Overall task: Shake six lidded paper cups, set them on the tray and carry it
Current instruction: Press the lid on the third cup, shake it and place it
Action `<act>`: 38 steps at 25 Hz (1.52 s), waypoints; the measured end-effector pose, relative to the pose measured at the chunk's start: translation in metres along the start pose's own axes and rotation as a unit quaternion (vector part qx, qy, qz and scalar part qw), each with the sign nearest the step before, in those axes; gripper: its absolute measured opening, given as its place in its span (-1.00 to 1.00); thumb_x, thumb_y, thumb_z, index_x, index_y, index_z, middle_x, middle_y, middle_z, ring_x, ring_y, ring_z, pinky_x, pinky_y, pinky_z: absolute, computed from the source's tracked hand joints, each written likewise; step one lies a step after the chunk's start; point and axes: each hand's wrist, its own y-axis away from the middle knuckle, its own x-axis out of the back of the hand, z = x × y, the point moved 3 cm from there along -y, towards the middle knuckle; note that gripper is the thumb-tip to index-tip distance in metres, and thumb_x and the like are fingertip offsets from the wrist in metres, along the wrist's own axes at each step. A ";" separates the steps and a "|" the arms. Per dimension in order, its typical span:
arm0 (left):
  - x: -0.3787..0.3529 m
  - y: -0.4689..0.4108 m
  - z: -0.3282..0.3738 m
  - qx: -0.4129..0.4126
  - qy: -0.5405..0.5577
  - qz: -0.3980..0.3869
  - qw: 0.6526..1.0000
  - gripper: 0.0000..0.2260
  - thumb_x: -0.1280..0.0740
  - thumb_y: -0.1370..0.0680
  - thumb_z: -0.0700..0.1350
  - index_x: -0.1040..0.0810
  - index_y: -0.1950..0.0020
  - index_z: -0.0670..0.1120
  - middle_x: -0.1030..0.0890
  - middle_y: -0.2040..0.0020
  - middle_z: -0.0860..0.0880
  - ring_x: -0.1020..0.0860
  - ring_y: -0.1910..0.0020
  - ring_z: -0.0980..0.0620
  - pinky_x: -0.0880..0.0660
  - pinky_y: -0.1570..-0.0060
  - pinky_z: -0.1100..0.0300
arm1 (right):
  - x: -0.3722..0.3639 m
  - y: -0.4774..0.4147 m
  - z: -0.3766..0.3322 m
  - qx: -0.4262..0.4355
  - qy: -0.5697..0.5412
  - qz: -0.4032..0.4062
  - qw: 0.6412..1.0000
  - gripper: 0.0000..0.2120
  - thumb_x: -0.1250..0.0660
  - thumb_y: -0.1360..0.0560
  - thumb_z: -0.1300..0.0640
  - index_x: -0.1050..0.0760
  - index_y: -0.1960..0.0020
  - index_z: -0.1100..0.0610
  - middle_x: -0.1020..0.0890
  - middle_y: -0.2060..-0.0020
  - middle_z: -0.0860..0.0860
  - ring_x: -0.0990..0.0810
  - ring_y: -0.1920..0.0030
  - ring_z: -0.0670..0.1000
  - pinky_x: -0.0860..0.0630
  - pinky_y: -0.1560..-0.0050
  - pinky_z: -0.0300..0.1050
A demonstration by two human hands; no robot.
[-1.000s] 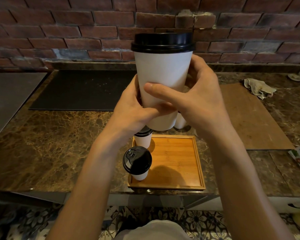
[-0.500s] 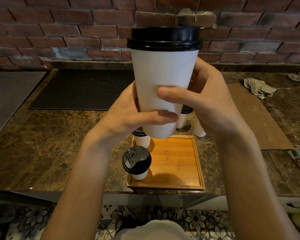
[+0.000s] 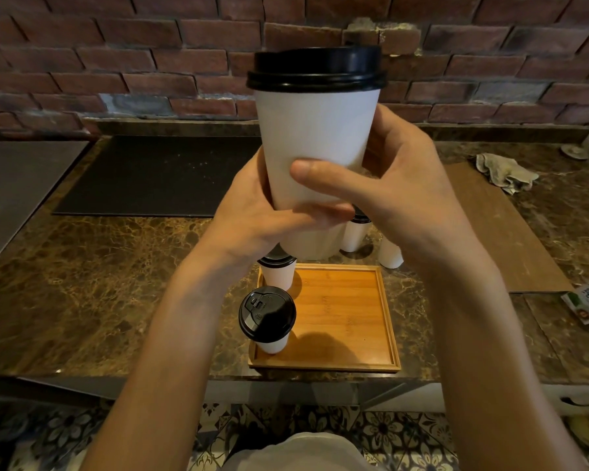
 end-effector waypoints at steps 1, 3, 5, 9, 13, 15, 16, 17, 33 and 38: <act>0.000 0.000 -0.001 -0.002 -0.008 0.013 1.000 -0.29 -0.52 -0.22 -0.04 -0.38 -0.32 -0.07 -0.59 -0.14 -0.02 -0.58 -0.14 0.01 -0.56 0.03 0.17 | -0.001 0.000 -0.001 0.000 0.011 0.008 1.000 -0.37 -0.54 -0.34 -0.03 -0.41 -0.34 0.06 -0.58 -0.11 -0.13 -0.57 -0.13 -0.17 -0.60 -0.03 -0.22; -0.002 0.000 -0.001 -0.002 -0.018 0.038 0.999 -0.27 -0.52 -0.19 -0.01 -0.38 -0.32 -0.07 -0.58 -0.16 -0.05 -0.58 -0.14 -0.02 -0.57 0.00 0.08 | -0.003 0.000 -0.001 -0.001 0.037 0.021 0.999 -0.32 -0.53 -0.33 -0.09 -0.38 -0.36 0.06 -0.56 -0.12 -0.14 -0.56 -0.11 -0.17 -0.61 -0.03 -0.18; -0.006 0.000 -0.003 -0.007 -0.013 0.056 0.998 -0.28 -0.52 -0.18 0.00 -0.39 -0.30 -0.05 -0.57 -0.17 -0.05 -0.58 -0.16 -0.01 -0.58 -0.04 0.05 | -0.007 0.001 0.000 -0.005 0.058 0.034 0.998 -0.29 -0.55 -0.32 -0.11 -0.35 -0.37 0.04 -0.53 -0.11 -0.17 -0.54 -0.10 -0.19 -0.60 -0.03 -0.22; -0.012 0.000 -0.001 -0.014 -0.008 0.069 0.997 -0.36 -0.52 -0.20 -0.01 -0.39 -0.24 0.06 -0.57 -0.14 0.03 -0.58 -0.13 0.13 -0.56 0.03 0.27 | -0.013 0.002 0.004 -0.016 0.070 0.073 0.995 -0.23 -0.57 -0.28 -0.09 -0.31 -0.38 0.04 -0.49 -0.10 -0.18 -0.52 -0.10 -0.18 -0.58 -0.03 -0.24; -0.010 0.000 0.000 -0.015 -0.026 0.047 0.998 -0.33 -0.54 -0.25 -0.09 -0.36 -0.31 -0.02 -0.57 -0.17 0.00 -0.58 -0.14 0.11 -0.56 0.04 0.29 | -0.010 0.001 0.003 -0.013 0.066 0.081 0.994 -0.25 -0.58 -0.28 -0.10 -0.35 -0.35 0.05 -0.53 -0.13 -0.11 -0.55 -0.11 -0.13 -0.61 -0.05 -0.08; -0.008 0.000 0.001 -0.016 -0.030 0.038 0.999 -0.34 -0.53 -0.22 -0.02 -0.38 -0.27 0.04 -0.57 -0.17 0.02 -0.58 -0.15 0.08 -0.57 0.03 0.25 | -0.007 0.001 0.000 -0.006 0.058 0.078 0.995 -0.23 -0.59 -0.28 -0.10 -0.35 -0.37 0.06 -0.54 -0.14 -0.10 -0.56 -0.11 -0.13 -0.62 -0.04 -0.10; -0.007 0.000 0.002 -0.016 -0.027 0.033 0.999 -0.37 -0.51 -0.21 -0.01 -0.40 -0.24 0.06 -0.58 -0.15 0.02 -0.58 -0.14 0.06 -0.57 0.03 0.23 | -0.006 0.000 -0.001 -0.002 0.048 0.074 0.996 -0.24 -0.59 -0.28 -0.09 -0.36 -0.36 0.07 -0.55 -0.14 -0.10 -0.57 -0.11 -0.13 -0.62 -0.03 -0.11; -0.005 0.000 0.003 -0.017 -0.021 0.025 0.999 -0.41 -0.51 -0.22 -0.01 -0.42 -0.20 0.08 -0.59 -0.13 0.03 -0.59 -0.13 0.04 -0.57 0.04 0.22 | -0.005 0.000 -0.002 -0.001 0.034 0.067 0.997 -0.26 -0.58 -0.28 -0.08 -0.37 -0.35 0.07 -0.56 -0.12 -0.11 -0.58 -0.10 -0.12 -0.63 -0.02 -0.11; -0.003 0.002 -0.002 -0.013 0.029 -0.041 0.999 -0.48 -0.47 -0.30 -0.10 -0.42 -0.23 0.00 -0.61 -0.04 0.19 -0.58 -0.12 0.09 -0.54 0.02 0.24 | 0.003 -0.001 0.004 -0.015 -0.026 -0.028 0.999 -0.44 -0.51 -0.30 -0.01 -0.40 -0.23 -0.05 -0.59 -0.06 -0.13 -0.60 -0.11 -0.14 -0.60 0.00 -0.21; -0.007 0.000 -0.002 -0.027 0.004 0.007 1.000 -0.44 -0.50 -0.27 -0.05 -0.42 -0.23 0.06 -0.60 -0.07 0.16 -0.56 -0.15 0.05 -0.55 0.04 0.22 | 0.000 -0.002 0.002 -0.026 0.020 0.021 0.999 -0.34 -0.53 -0.28 -0.10 -0.38 -0.29 -0.01 -0.56 -0.09 -0.12 -0.59 -0.08 -0.14 -0.63 -0.01 -0.15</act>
